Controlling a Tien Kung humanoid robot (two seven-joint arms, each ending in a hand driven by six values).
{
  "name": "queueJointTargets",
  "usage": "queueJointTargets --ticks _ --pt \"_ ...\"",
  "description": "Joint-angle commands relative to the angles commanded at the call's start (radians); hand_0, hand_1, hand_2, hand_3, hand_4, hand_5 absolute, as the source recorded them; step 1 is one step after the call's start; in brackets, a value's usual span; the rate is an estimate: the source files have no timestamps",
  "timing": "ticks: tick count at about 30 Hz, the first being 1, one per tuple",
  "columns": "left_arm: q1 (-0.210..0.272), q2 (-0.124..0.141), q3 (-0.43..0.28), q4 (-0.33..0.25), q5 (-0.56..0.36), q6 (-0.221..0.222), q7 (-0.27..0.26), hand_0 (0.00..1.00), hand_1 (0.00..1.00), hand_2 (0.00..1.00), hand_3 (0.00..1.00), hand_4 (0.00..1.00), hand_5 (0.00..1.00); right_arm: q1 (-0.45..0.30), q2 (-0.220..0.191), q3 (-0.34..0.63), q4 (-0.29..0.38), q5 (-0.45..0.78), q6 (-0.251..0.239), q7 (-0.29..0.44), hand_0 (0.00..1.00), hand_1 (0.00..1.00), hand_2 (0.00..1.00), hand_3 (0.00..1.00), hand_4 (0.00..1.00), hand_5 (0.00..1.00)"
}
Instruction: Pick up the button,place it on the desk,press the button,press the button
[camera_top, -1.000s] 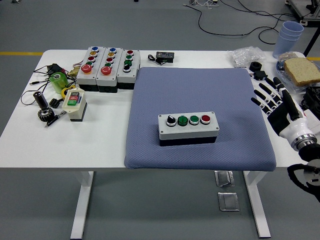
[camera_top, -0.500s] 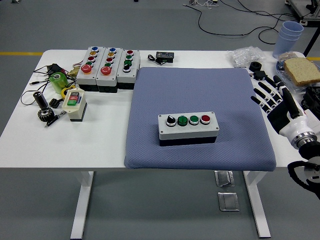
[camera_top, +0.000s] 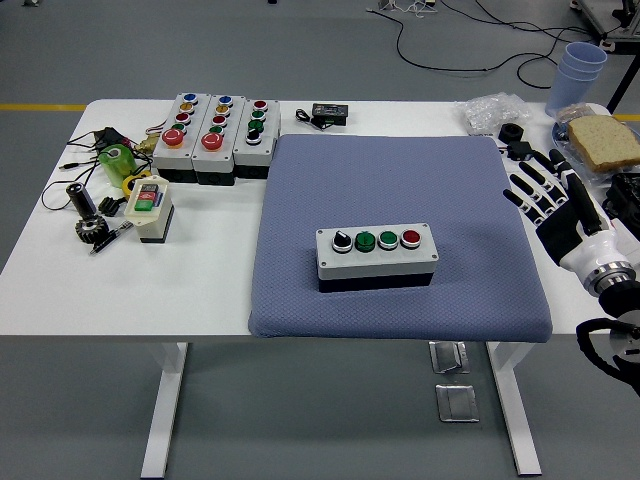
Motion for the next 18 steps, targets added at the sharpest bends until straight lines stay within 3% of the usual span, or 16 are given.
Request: queueJointTargets --ticks 18 --pt "0.008 -0.004 -0.005 0.0 0.017 -0.004 0.004 0.643 0.606 0.602 0.567 0.314 0.86 -0.014 0.004 -0.003 -0.004 0.02 -0.013 -0.002 0.68 0.612 0.663 0.662 0.718 0.418"
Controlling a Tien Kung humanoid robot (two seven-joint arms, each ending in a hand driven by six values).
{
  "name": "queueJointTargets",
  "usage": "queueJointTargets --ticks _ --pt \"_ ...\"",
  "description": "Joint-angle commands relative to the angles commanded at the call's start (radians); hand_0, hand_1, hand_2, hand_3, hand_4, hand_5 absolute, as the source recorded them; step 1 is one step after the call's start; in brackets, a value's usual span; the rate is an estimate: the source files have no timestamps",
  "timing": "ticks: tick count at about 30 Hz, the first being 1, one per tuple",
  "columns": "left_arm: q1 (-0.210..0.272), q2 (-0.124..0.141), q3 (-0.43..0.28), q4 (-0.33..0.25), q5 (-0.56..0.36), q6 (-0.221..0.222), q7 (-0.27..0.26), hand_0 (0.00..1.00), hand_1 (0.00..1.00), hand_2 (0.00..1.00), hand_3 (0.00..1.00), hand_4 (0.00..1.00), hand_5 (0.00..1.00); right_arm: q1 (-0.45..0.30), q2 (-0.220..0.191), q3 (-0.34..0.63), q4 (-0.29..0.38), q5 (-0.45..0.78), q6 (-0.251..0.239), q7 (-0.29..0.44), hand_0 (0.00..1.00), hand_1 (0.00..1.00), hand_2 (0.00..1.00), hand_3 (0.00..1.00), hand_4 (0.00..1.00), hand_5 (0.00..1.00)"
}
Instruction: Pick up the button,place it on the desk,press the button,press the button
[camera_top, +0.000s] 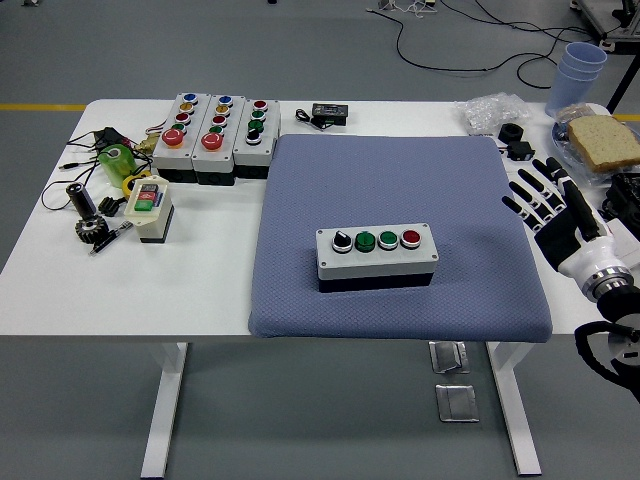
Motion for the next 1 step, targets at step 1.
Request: queueJointTargets --ticks 1 --pt "0.001 0.0 0.001 0.0 0.002 0.0 0.0 0.643 0.606 0.602 0.567 0.314 0.86 -0.001 0.0 0.0 0.0 0.0 0.0 0.0 0.68 0.612 0.663 0.662 0.718 0.418"
